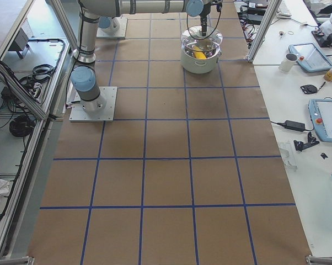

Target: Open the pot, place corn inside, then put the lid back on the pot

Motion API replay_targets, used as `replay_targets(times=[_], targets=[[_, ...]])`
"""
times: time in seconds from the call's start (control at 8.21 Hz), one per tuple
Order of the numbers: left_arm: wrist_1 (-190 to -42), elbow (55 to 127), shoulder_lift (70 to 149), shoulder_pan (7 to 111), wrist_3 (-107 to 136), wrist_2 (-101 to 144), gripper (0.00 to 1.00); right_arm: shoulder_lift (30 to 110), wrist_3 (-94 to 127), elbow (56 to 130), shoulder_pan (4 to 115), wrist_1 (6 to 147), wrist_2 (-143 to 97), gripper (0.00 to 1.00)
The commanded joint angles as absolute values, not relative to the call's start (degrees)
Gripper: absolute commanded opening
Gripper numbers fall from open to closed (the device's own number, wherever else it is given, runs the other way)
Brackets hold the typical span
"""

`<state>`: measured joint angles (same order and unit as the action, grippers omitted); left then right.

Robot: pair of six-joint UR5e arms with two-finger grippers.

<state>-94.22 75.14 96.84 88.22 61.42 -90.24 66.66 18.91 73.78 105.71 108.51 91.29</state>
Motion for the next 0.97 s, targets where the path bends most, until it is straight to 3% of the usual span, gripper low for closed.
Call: replay_targets(times=[0.0,0.85], targets=[[-95.4,75.1,95.5,88.2,40.9,-91.8,1.0,63.2,21.0,73.4,106.8,111.7,91.2,0.26],[-95.5,76.7,95.5,88.7,4.9,-91.4,1.0,62.4,21.8,74.4,107.1,112.1,90.4,0.26]])
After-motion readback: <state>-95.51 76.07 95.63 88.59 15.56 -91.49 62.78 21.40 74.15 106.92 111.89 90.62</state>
